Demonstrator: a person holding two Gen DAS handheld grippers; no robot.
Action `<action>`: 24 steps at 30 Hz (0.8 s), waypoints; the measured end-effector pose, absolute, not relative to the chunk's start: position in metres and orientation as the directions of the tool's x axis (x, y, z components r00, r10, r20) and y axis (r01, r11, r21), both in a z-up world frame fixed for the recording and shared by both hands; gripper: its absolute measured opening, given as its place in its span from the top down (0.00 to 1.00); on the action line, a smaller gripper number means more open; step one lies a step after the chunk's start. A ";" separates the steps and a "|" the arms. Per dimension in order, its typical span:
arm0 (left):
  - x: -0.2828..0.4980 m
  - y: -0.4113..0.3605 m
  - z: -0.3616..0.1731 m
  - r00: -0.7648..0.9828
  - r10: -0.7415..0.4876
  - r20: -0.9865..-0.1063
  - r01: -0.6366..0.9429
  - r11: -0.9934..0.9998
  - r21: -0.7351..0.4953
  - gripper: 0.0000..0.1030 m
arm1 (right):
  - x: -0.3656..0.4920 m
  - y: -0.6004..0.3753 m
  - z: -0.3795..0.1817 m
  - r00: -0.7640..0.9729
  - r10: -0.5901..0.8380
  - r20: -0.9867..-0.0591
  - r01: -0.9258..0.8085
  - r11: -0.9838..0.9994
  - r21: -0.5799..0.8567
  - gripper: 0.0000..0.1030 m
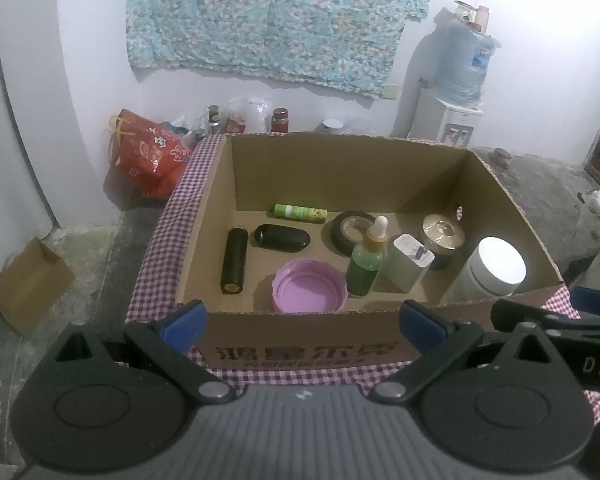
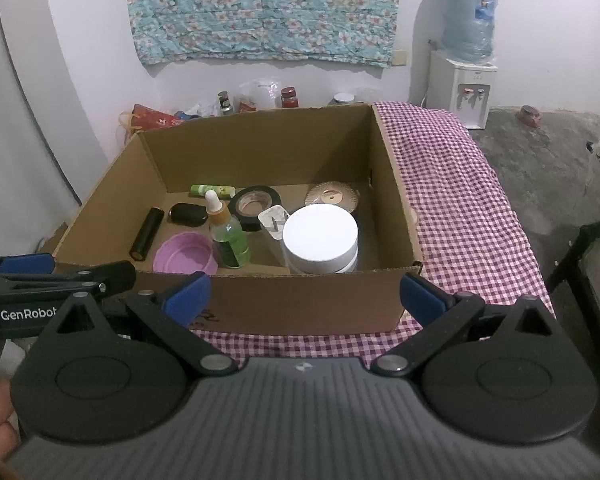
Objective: Organize rigid objects
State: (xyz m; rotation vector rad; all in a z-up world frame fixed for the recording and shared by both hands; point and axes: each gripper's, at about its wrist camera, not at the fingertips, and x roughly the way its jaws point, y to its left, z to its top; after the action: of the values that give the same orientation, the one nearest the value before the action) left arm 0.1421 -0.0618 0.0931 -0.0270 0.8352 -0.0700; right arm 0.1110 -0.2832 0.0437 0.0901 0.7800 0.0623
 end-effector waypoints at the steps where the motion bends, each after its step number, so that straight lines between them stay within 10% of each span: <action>1: 0.142 -0.062 0.093 0.669 -0.074 -0.739 0.053 0.997 -0.051 0.00 | 0.111 -0.283 0.044 0.710 0.089 -0.699 -0.022 0.994 0.104 0.01; 24: 0.143 -0.063 0.094 0.671 -0.075 -0.738 0.057 0.997 -0.049 0.00 | 0.108 -0.280 0.044 0.718 0.073 -0.692 -0.014 0.996 0.090 0.01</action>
State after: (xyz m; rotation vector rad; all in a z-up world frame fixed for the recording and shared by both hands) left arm 0.1433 -0.0630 0.0942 -0.0223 0.8322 -0.0744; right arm 0.1078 -0.2800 0.0439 0.0801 0.7682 0.0484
